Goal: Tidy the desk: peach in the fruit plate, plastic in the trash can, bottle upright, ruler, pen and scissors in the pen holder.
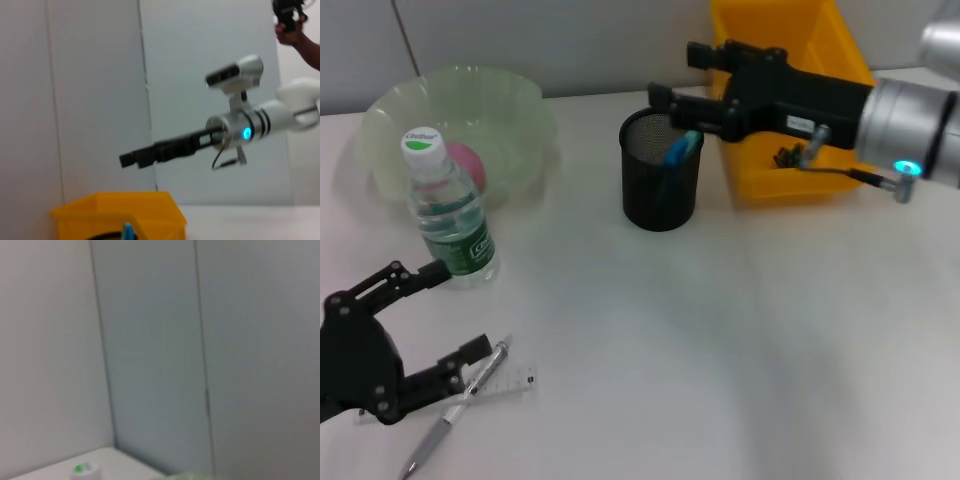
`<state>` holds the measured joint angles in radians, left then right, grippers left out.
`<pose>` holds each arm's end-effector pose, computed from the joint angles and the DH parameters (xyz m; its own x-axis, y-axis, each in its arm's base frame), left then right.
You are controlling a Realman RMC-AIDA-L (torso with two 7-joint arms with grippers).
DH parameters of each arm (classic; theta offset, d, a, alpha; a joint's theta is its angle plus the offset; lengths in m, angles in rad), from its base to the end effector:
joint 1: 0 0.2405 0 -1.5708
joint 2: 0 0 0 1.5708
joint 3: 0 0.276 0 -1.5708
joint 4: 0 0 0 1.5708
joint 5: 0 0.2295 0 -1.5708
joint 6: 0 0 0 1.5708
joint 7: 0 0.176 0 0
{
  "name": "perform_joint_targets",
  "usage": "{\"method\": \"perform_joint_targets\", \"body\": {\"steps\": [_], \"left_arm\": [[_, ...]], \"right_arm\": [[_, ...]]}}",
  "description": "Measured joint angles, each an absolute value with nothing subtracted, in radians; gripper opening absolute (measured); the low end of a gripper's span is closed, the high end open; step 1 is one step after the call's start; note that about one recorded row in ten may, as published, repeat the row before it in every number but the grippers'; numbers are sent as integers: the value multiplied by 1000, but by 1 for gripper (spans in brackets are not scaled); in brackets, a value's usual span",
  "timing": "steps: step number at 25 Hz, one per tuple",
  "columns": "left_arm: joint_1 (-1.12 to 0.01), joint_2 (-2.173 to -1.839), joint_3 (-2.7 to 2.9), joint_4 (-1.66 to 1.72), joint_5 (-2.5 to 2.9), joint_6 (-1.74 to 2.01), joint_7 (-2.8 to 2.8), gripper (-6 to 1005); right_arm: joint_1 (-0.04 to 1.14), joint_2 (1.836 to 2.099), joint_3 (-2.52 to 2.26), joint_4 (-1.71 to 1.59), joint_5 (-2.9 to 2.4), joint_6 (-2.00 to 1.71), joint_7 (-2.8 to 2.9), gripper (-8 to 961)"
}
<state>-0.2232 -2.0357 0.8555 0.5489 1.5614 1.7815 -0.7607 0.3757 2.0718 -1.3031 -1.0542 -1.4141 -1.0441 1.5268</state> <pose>-0.3136 0.2658 -0.0129 0.7386 -0.1056 0.6659 0.2222 -0.8943 -0.3883 0.1892 0.4161 -0.0178 0.7545 -0.1370 -0.6418 -0.4654 -0.8012 -0.3761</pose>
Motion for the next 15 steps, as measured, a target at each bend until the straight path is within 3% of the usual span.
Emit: {"method": "perform_joint_targets", "body": {"steps": [4,15], "left_arm": [[-220,-2055,849,694,1643,1755,-853,799],[-247,-2064,862,935,1861,1724,-1074,798]], "right_arm": [[351,2075,-1236,-1205,-1672,-1194,1746,781],[346,2072,-1044,-1261,-1923,-1735,1819,781]]}}
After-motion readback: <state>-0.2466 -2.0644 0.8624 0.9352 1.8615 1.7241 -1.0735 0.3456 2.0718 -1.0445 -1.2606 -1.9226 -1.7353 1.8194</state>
